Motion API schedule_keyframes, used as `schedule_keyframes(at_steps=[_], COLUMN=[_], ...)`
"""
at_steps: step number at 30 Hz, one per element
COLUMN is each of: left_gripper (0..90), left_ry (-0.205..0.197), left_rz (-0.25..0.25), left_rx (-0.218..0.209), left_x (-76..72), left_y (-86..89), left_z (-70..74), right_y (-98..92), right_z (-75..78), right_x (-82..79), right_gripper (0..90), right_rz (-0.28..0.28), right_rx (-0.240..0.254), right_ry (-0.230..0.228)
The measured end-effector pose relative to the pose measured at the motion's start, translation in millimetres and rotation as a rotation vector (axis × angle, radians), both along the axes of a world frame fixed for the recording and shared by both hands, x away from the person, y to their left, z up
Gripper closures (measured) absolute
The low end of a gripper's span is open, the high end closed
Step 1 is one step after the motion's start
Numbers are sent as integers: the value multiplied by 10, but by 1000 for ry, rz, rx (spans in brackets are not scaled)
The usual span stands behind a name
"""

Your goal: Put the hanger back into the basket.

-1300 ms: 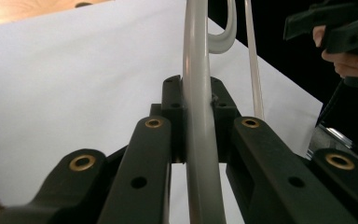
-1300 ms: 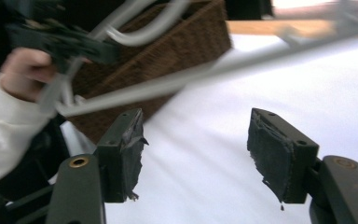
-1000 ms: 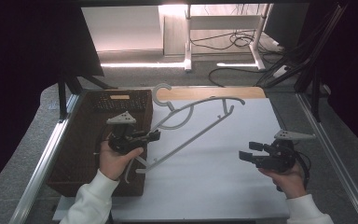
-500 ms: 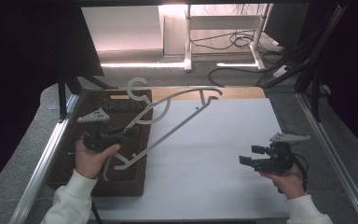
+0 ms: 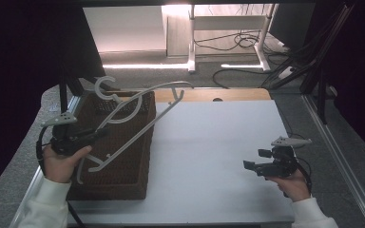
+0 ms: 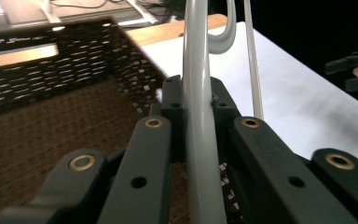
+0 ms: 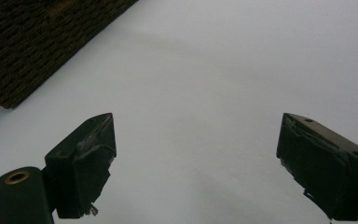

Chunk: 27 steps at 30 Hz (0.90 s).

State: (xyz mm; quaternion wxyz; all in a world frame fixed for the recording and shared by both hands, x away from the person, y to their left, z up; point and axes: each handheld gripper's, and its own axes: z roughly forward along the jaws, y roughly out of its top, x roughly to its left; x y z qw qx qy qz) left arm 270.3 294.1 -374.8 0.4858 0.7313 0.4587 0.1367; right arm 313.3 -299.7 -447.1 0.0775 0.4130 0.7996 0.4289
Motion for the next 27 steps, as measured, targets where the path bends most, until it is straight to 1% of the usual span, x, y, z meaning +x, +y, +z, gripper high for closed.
schedule_keyframes(at_steps=[1,2,3,4,10,12,14,15,19,27], left_gripper=[816,816,816,816,816,816,816,816,816,816], left_ry=[0,2,4,4,13,14,18,18,22,35], left_rz=[0,10,30,30,81,88,105,105,125,149], left_rx=[0,3,10,10,30,35,40,40,34,44], left_x=[0,-8,-21,-21,-42,-44,-46,-46,-40,-22], left_y=[0,45,127,127,345,366,430,430,532,614], left_z=[0,-6,-20,-20,-84,-93,-121,-121,-171,-252], right_y=[0,-1,0,0,28,33,34,33,28,30], right_z=[0,-3,-10,-10,-26,-28,-30,-31,-37,-48], right_x=[0,1,2,2,4,3,3,4,7,11], right_gripper=[124,124,124,124,123,122,122,122,122,122], right_rz=[0,1,4,4,18,21,21,21,19,22], right_rx=[0,0,-2,-2,-7,-11,-13,-14,-16,-23], right_ry=[0,0,2,2,10,10,11,11,11,12])
